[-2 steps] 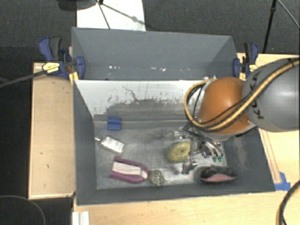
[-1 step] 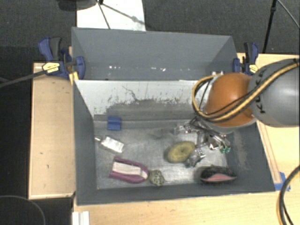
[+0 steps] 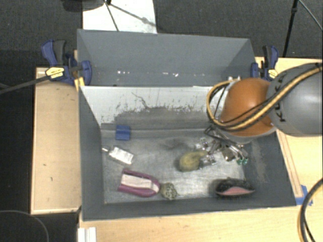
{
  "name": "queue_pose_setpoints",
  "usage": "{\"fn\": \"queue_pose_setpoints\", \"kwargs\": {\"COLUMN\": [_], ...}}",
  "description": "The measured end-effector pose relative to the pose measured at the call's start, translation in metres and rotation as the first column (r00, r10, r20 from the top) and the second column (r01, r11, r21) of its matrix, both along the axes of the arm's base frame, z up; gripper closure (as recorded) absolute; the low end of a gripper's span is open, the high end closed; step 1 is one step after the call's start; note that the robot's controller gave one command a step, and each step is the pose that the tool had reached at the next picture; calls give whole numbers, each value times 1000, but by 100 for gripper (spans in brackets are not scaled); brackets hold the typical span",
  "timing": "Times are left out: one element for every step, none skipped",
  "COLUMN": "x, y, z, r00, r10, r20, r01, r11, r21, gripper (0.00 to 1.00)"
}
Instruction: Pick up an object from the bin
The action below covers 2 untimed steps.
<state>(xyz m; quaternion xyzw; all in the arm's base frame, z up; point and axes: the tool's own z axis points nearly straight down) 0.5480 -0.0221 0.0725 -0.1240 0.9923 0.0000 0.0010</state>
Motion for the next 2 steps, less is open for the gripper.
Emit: {"fn": "queue_pose_setpoints", "kwargs": {"x": [11,-13], "y": [-23,-94], "z": [118,179], "r00": [982,946], "r10": [188,324], "r20": [9,5], "r01": [-188,-324], "r11": [982,946], "r21": [-3,-6], "gripper": [100,100]}}
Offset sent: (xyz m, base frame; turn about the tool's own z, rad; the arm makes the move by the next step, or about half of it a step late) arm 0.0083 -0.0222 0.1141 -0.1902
